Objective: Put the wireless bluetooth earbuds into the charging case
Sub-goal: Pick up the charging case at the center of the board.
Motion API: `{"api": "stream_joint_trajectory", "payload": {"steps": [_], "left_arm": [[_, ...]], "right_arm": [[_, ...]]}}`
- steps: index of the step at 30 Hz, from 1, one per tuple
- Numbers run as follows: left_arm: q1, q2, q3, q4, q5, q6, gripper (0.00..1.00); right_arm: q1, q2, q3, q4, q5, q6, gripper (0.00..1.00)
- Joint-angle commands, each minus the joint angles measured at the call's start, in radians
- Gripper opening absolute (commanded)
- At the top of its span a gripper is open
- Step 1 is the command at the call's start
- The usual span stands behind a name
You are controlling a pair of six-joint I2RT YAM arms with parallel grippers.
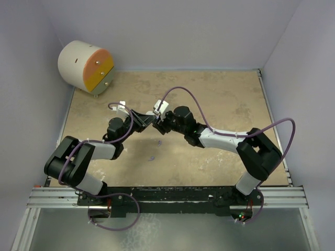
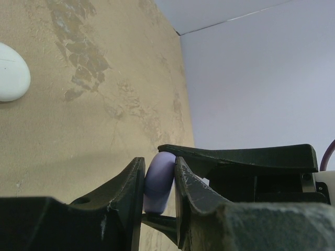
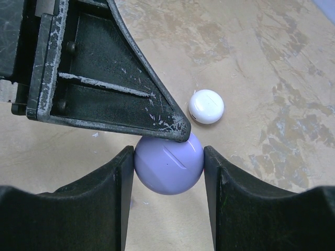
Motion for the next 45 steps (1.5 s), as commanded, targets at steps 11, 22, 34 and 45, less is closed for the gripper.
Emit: {"api": "stream_joint_trajectory", "payload": {"steps": [11, 22, 34, 45], "left_arm": [[-0.031, -0.011, 0.004, 0.089, -0.012, -0.032, 0.00], [-0.029, 0.040, -0.023, 0.155, -0.071, -0.095, 0.00], [-0.026, 0.055, -0.086, 0.219, -0.168, -0.174, 0.00], [-0.025, 0.036, -0.132, 0.333, -0.296, -0.276, 0.00]], "right_arm": [[0.015, -0.059, 0.030, 0.080, -0.067, 0.053, 0.48], [0.015, -0.092, 0.018, 0.081, -0.048, 0.076, 0.68], [-0.062, -0.207, -0.019, 0.097, -0.029, 0.231, 0.80], [-0.198, -0.276, -0.227, 0.330, -0.264, 0.650, 0.78]]}}
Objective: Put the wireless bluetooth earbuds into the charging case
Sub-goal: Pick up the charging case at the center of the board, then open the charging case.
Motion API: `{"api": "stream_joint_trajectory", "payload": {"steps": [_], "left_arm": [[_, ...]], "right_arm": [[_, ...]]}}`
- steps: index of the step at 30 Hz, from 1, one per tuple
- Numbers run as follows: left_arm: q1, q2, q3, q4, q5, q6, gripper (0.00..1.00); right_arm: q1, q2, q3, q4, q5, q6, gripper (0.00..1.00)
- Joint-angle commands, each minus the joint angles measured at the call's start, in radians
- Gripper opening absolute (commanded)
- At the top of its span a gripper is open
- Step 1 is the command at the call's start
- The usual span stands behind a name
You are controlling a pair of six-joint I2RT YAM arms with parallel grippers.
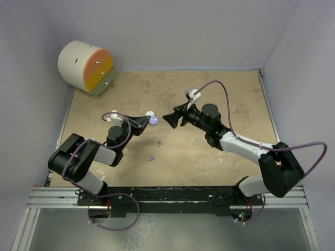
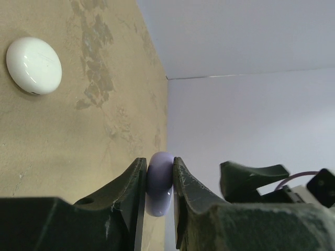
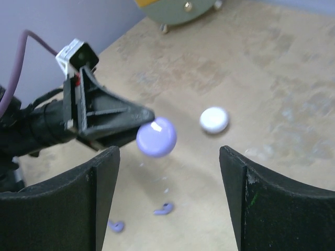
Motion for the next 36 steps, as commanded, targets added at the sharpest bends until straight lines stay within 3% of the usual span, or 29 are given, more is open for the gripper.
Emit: {"api": "stream_joint_trajectory", "payload": {"steps": [1, 13, 21, 36], "left_arm": [[-0.001, -0.024, -0.021, 0.150, -0.080, -0.056, 0.00], [-0.043, 0.002, -0.055, 0.335, -0.174, -0.106, 0.00], [-0.112, 0.068, -0.053, 0.440, -0.247, -0.112, 0.00], [-0.153, 0.077, -0.039, 0.496, -0.289, -0.076, 0.00]], "right_arm": [[-0.012, -0.014, -0.090, 0.218, -0.157, 0.249, 0.78], [-0.055, 0.188, -0.146, 0.630, -0.363, 0.578, 0.75], [-0.077, 0.291, -0.132, 0.782, -0.408, 0.722, 0.71], [-0.099, 0.379, -0.077, 0.727, -0.363, 0.815, 0.62]]}}
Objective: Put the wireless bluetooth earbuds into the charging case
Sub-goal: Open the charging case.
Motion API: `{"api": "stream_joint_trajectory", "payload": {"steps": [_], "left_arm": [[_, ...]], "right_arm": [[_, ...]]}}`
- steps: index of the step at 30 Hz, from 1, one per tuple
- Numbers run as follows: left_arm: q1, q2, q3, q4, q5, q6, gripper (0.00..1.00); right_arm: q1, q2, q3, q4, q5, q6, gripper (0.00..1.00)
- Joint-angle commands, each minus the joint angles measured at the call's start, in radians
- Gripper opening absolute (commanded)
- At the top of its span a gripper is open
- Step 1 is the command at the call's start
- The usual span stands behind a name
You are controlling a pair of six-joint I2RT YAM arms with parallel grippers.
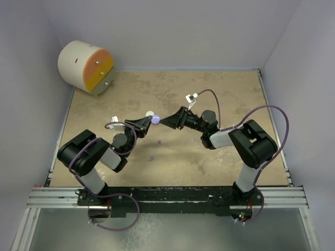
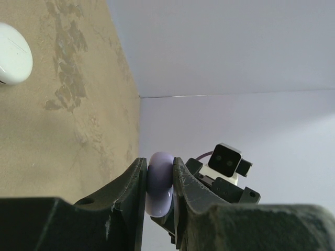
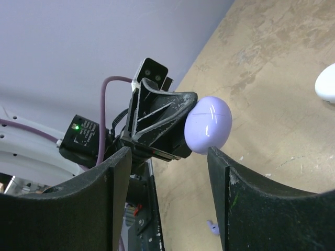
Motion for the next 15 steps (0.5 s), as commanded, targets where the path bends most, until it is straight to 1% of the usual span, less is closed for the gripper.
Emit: {"api": "stream_joint_trajectory", "payload": {"steps": [1, 10, 15], "left_arm": [[-0.010, -0.036, 0.014, 0.212, -0.027, 0.032, 0.00], [-0.021, -0.076, 0.027, 0.202, -0.022, 0.062, 0.00], [-0.035, -0.070, 0.042, 0.192, -0.019, 0.071, 0.00]], "right_arm": [[-0.009, 0.014, 0.037, 0.048, 0.009, 0.045, 0.62], [-0.016, 0.069, 0.056, 0.099, -0.007, 0.085, 0.61], [-0.021, 0.084, 0.073, 0.120, -0.022, 0.097, 0.59]]}}
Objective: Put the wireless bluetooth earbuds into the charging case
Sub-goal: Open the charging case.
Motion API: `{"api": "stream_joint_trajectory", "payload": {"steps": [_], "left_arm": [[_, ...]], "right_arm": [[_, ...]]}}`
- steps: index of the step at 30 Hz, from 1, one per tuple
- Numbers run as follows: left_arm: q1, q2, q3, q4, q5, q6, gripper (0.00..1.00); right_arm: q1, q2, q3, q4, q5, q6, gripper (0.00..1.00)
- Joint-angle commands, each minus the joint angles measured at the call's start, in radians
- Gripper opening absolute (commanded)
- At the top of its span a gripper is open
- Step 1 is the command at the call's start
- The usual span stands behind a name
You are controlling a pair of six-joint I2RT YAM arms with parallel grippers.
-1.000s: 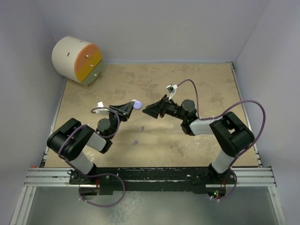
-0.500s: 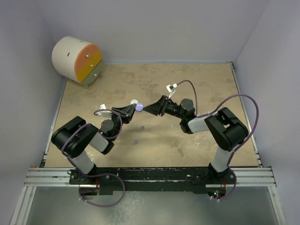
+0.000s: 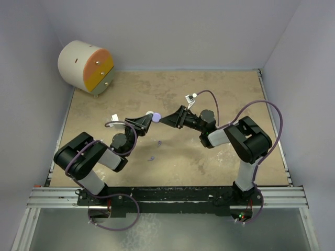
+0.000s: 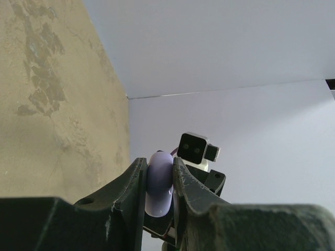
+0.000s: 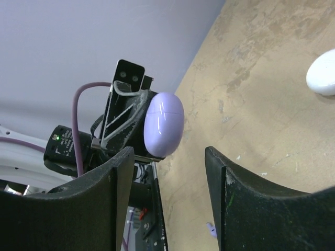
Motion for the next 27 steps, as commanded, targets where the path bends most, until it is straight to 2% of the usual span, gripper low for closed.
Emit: {"api": "stream_joint_trajectory", "payload": {"steps": [1, 20, 24, 27], "left_arm": [[-0.017, -0.013, 0.036, 0.192, -0.002, 0.030, 0.00], [-0.051, 0.026, 0.080, 0.216, -0.013, 0.045, 0.00], [-0.055, 0.031, 0.084, 0.215, -0.012, 0.048, 0.00], [-0.057, 0.034, 0.085, 0.216, -0.009, 0.048, 0.00]], "right_arm": [[-0.009, -0.002, 0.051, 0.093, -0.023, 0.024, 0.58], [-0.020, 0.023, 0.063, 0.144, -0.069, 0.058, 0.45], [-0.020, 0.026, 0.063, 0.149, -0.072, 0.064, 0.36], [-0.019, 0.023, 0.059, 0.152, -0.073, 0.066, 0.22]]}}
